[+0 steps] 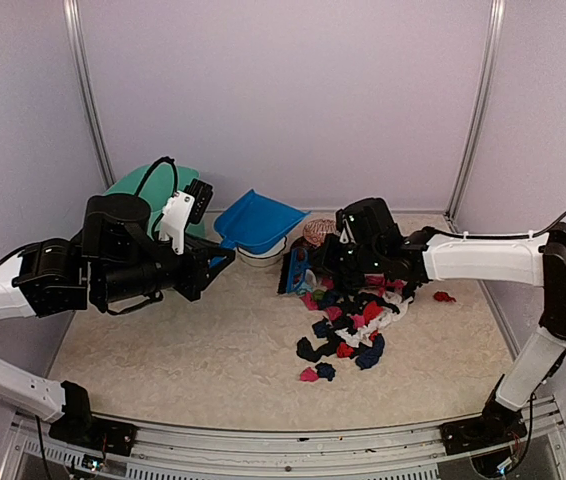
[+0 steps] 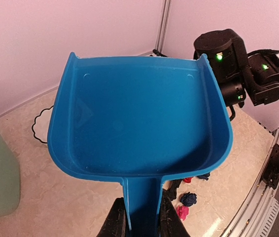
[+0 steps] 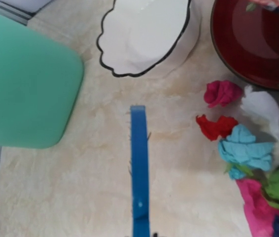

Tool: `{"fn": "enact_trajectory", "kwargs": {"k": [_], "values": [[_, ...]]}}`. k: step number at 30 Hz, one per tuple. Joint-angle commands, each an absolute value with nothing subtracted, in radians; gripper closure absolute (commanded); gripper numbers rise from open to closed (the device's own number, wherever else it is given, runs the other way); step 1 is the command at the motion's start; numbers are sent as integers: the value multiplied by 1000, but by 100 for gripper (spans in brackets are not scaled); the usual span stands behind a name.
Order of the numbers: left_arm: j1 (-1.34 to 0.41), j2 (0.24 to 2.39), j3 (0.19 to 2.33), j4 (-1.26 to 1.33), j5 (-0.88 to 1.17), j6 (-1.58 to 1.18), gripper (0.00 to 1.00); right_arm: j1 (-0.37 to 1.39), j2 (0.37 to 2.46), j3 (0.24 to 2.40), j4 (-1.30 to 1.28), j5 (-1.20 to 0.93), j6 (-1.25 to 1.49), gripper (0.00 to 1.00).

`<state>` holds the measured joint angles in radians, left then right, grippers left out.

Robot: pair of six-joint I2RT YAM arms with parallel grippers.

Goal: Sweep away the paper scraps from the table
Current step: Sweep the paper scraps at the center of the board.

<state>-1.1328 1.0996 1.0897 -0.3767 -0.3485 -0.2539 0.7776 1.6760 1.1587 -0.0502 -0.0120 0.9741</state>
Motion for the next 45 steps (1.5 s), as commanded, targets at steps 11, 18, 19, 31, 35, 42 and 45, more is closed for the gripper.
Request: {"fn": "enact_trajectory", "kwargs": {"k": [11, 18, 19, 31, 35, 42, 45], "values": [[-1126, 1043, 1132, -431, -380, -275, 100, 735, 1914, 1273, 26, 18, 1077, 100], [-1126, 1040, 1130, -431, -383, -281, 100, 689, 1913, 1186, 28, 2, 1085, 100], [-1126, 1041, 1130, -430, -383, -281, 100, 687, 1899, 1163, 33, 4, 1089, 100], [-1127, 1082, 1142, -406, -355, -271, 100, 650, 1670, 912, -20, 38, 1101, 100], [-1127, 1093, 1145, -396, -343, -269, 100, 632, 1567, 847, -66, 56, 1097, 100], [-1127, 1105, 1153, -387, -332, -266, 100, 617, 1340, 820, -182, 98, 1047, 100], [-1127, 1113, 1156, -380, -329, -263, 100, 617, 1247, 877, -245, 136, 1004, 100]]}}
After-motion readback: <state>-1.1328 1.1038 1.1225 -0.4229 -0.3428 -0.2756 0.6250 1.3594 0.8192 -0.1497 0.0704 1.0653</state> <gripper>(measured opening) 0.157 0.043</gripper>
